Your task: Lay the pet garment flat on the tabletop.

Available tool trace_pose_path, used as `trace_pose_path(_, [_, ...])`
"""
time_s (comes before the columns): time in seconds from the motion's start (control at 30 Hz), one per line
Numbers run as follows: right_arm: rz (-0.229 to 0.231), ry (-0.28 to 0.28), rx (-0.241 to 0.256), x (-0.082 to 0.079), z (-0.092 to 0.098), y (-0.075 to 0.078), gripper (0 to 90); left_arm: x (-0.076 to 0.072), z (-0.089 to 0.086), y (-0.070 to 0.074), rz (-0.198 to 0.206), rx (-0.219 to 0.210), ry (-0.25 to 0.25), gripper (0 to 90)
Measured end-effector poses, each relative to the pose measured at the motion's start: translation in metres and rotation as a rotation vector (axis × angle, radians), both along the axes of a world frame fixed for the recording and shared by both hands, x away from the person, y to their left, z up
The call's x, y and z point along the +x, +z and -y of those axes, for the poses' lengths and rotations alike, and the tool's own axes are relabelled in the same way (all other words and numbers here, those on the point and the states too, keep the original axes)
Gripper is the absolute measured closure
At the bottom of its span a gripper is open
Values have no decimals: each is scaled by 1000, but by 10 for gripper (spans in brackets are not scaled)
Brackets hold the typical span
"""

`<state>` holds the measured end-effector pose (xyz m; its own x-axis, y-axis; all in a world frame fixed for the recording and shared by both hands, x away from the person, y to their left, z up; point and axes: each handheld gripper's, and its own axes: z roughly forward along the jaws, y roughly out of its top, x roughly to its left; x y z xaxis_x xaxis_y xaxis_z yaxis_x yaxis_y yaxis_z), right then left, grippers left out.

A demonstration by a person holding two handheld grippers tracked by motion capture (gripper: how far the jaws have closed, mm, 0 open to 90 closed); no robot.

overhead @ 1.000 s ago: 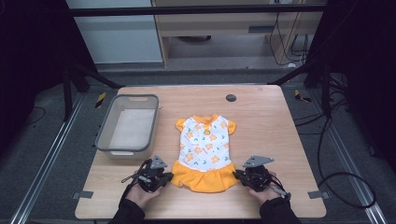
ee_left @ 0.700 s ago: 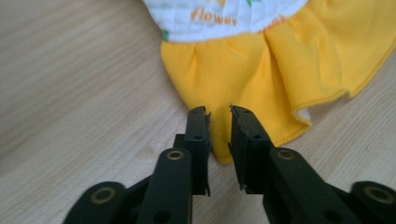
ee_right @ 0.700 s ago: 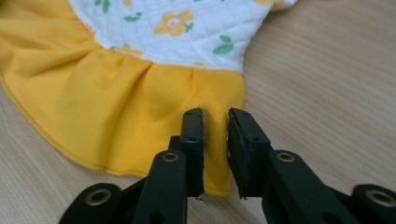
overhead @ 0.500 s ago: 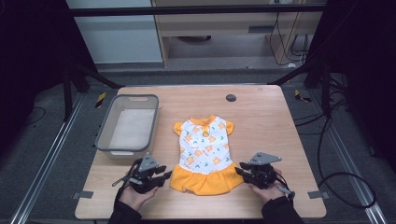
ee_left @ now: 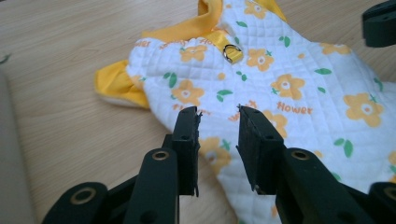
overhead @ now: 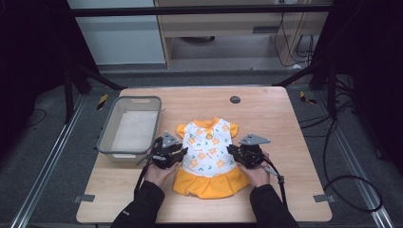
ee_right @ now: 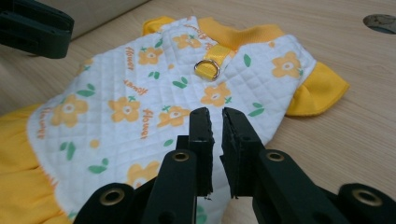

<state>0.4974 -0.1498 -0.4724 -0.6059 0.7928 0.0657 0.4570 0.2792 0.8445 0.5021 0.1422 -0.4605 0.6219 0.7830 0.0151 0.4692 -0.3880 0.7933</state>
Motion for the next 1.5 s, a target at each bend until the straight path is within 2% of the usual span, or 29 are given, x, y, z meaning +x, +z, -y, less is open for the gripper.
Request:
trace_pose_path(0.03, [0,0,0,0,0,0,821,0,0,0,0,0,0,683])
trace_pose_path(0.07, [-8,-1,-22,8,-6,-8,826,5,6,-9,-27,11,2,682])
trace_pose_path(0.17, [-23,-8,-76,13,-11,-17,827,9,11,-20,-64,84,-6,681])
trace_pose_path(0.2, [-29,-8,-90,13,-12,-20,826,9,11,-20,-64,84,-6,682])
trace_pose_path(0.23, [-29,-8,-90,13,-12,-20,826,10,11,-23,-73,111,-11,682])
trace_pose_path(0.27, [-46,-11,-109,13,-11,-25,824,9,10,-28,-82,104,-9,685])
trace_pose_path(0.37, [-49,-12,-116,11,-10,-28,822,8,9,-32,-98,116,-7,680])
trace_pose_path(0.4, [-66,-14,-124,7,-8,-31,822,7,6,-35,-94,98,-11,678])
trace_pose_path(0.5, [-68,-15,-127,4,-6,-33,824,8,6,-35,-99,88,-9,675])
trace_pose_path(0.57, [-63,-17,-125,3,-7,-34,827,9,6,-36,-89,90,-12,673])
trace_pose_path(0.7, [-46,-26,-126,4,-7,-36,838,13,7,-38,-76,69,-14,672])
trace_pose_path(0.8, [-47,-38,-129,2,-7,-35,842,13,5,-37,-87,71,0,641])
trace_pose_path(0.93, [-54,-34,-134,-2,-6,-34,838,6,3,-32,-86,104,-1,609])
trace_pose_path(1.07, [-51,-42,-105,-5,-3,-30,801,-3,-3,-19,-55,65,-8,524])
trace_pose_path(1.13, [-25,-47,-81,-9,3,-20,769,-12,-10,-9,-34,38,-25,491])
trace_pose_path(1.2, [-5,-58,-52,-13,11,-13,743,-17,-13,-6,-22,30,-34,470])
trace_pose_path(1.23, [-5,-58,-52,-13,11,-13,743,-25,-18,-3,-4,19,-43,470])
trace_pose_path(1.27, [9,-73,-31,-17,19,-6,702,-33,-24,-2,8,5,-53,451])
trace_pose_path(1.37, [32,-92,-9,-23,33,1,621,-42,-32,-3,13,3,-60,420])
trace_pose_path(1.4, [44,-101,-13,-26,37,2,583,-50,-41,-4,5,-6,-61,411])
trace_pose_path(1.5, [57,-118,-22,-32,47,3,510,-57,-52,-5,1,-12,-52,409])
